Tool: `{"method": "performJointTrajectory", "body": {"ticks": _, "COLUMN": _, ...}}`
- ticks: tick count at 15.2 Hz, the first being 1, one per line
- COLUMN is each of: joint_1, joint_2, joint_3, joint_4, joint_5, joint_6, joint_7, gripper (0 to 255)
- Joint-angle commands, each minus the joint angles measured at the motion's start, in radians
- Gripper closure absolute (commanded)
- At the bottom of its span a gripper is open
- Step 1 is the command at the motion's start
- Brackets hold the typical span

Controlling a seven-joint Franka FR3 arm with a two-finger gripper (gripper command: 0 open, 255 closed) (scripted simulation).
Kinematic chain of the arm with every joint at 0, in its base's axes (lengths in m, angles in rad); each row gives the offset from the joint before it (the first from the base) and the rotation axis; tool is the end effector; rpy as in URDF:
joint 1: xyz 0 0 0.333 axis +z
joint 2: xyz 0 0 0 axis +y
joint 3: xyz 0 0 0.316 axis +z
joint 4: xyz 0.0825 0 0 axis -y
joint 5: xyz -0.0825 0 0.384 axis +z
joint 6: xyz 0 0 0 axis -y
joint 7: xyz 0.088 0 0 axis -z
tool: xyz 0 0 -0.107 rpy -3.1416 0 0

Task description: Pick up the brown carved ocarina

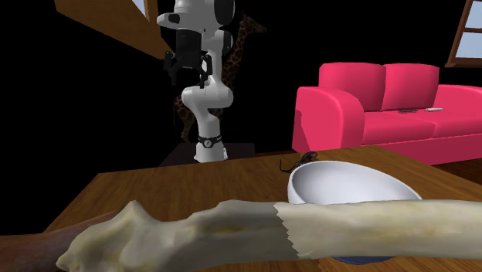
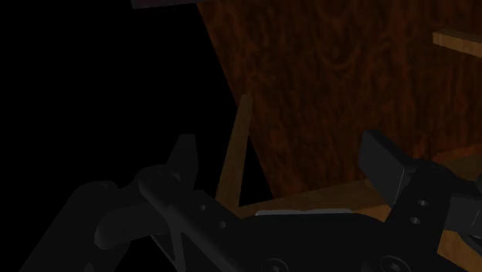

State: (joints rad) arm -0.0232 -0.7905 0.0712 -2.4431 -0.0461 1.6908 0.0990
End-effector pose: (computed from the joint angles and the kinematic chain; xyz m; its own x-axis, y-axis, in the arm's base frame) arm 0.3149 0.0156 0.5609 0.9969 -0.0642 0.0458 -0.0682 -0.9934 0.0923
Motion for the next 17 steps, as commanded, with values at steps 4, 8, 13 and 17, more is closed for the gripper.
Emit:
{"method": "performJointTrajectory", "body": {"ticks": 4, "joint_1": 0.017, "joint_2": 0.073, "joint_3": 0.044, "joint_4": 0.012, "joint_5": 0.029, "joint_6": 0.074, "joint_7": 0.048, "gripper": 0}}
{"method": "performJointTrajectory", "body": {"ticks": 8, "joint_1": 0.034, "joint_2": 0.181, "joint_3": 0.101, "joint_4": 0.046, "joint_5": 0.056, "joint_6": 0.169, "joint_7": 0.111, "gripper": 0}}
{"method": "performJointTrajectory", "body": {"ticks": 13, "joint_1": 0.046, "joint_2": 0.331, "joint_3": 0.173, "joint_4": 0.116, "joint_5": 0.067, "joint_6": 0.274, "joint_7": 0.191, "gripper": 0}}
{"method": "performJointTrajectory", "body": {"ticks": 17, "joint_1": 0.050, "joint_2": 0.459, "joint_3": 0.229, "joint_4": 0.192, "joint_5": 0.053, "joint_6": 0.345, "joint_7": 0.259, "gripper": 0}}
